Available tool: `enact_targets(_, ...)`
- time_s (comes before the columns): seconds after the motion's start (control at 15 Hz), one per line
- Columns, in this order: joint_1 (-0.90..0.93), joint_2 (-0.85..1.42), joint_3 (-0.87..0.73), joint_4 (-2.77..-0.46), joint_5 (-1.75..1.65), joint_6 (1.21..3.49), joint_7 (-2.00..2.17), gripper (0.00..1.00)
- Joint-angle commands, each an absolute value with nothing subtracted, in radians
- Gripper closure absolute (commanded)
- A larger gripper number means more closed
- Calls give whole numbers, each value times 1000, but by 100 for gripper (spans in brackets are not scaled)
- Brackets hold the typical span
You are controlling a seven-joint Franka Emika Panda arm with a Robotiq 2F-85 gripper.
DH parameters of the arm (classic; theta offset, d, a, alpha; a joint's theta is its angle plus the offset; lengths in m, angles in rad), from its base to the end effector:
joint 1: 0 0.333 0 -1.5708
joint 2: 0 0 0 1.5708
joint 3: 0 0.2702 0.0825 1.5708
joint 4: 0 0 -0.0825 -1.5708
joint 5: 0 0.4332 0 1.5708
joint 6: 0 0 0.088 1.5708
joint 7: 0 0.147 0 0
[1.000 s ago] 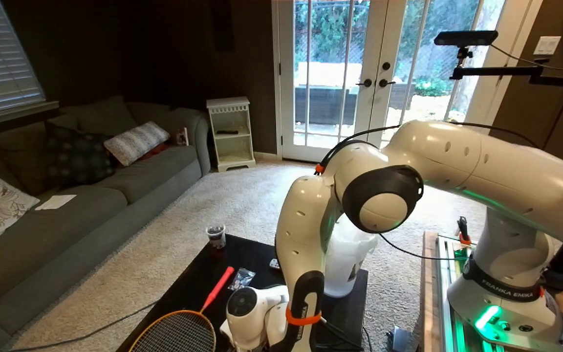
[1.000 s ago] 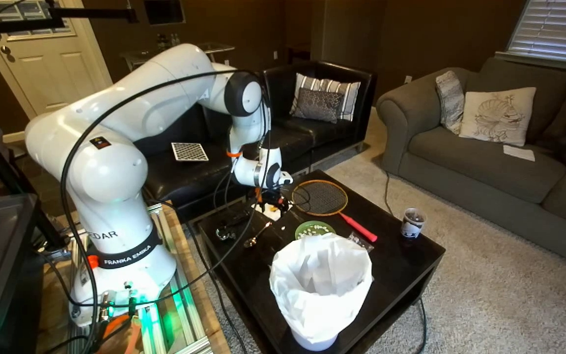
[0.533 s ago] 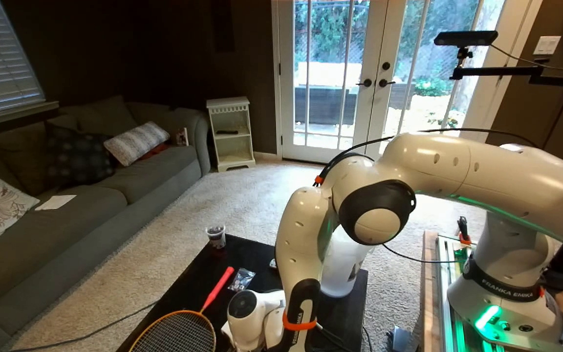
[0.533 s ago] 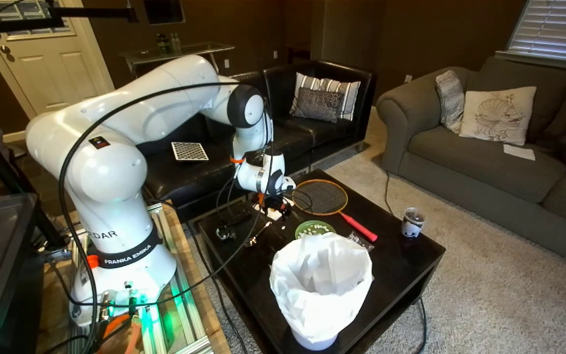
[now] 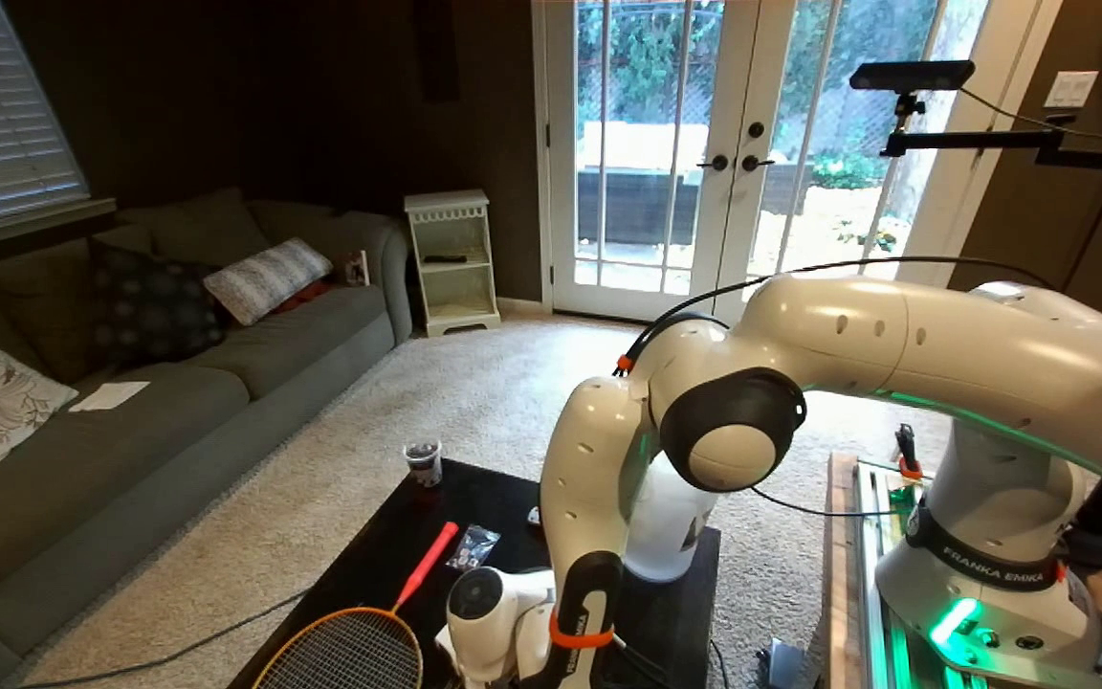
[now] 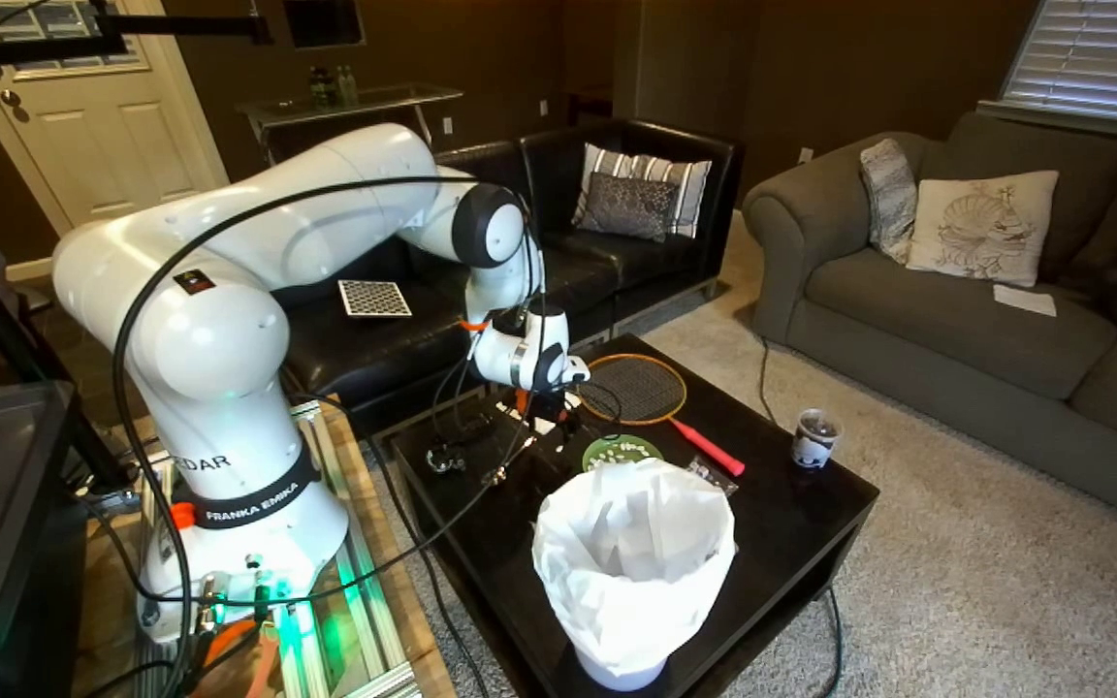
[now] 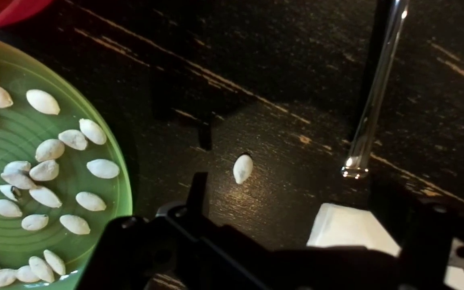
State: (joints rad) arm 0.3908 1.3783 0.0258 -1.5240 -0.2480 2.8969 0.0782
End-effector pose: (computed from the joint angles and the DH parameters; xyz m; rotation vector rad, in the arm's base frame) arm 0.4968 0.2366 -0.2449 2.9875 0.8564 0.0091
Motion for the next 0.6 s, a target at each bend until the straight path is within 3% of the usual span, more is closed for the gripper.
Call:
enact_targets(0.0,397,1416,14,-1473,-215,2903,68,0)
enact_targets(0.53,400,1450,-1,-1428,-204,2883,75,0)
